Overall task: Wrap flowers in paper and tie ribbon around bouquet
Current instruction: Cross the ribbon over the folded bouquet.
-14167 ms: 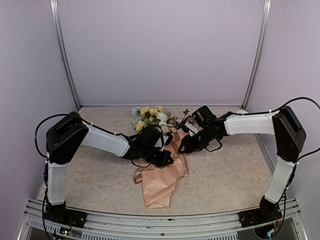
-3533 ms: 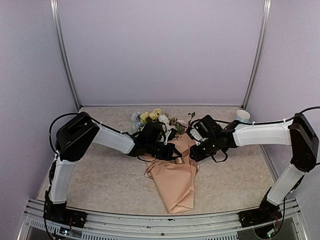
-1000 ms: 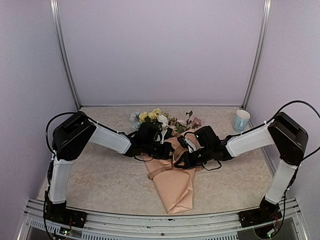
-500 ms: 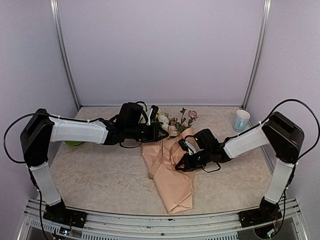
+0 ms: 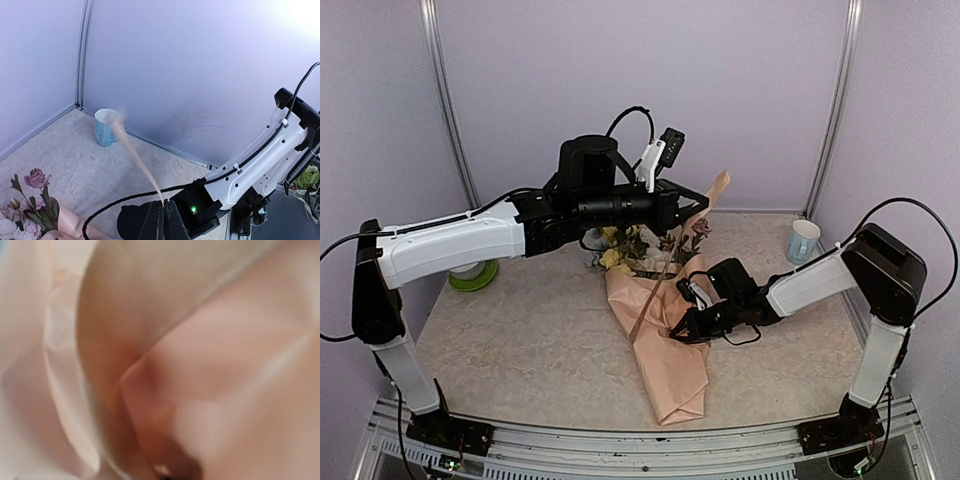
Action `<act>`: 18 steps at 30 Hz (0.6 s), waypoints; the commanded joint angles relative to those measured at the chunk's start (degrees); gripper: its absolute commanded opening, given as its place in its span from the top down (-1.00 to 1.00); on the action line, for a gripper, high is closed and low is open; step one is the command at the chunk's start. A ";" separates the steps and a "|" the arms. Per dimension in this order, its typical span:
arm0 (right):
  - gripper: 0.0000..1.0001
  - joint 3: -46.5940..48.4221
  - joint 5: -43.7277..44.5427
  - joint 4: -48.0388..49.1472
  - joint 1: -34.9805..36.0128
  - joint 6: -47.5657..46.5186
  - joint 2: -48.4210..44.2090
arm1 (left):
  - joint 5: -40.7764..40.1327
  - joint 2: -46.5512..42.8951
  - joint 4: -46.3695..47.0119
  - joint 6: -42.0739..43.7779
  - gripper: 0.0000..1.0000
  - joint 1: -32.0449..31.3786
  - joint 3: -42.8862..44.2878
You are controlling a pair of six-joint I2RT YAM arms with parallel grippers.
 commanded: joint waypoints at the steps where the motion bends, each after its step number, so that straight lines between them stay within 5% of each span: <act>1: 1.00 0.05 0.54 -0.39 -0.04 0.04 2.16 | 3.97 7.12 -2.78 4.80 1.00 2.61 5.20; 5: 0.95 -1.31 -1.15 2.68 -0.11 1.47 1.40 | 13.67 11.94 7.18 -4.51 1.00 6.65 1.07; 18: 0.80 -4.84 -2.09 9.80 -0.12 5.37 -1.29 | 16.17 28.03 25.07 -23.65 1.00 10.04 -4.58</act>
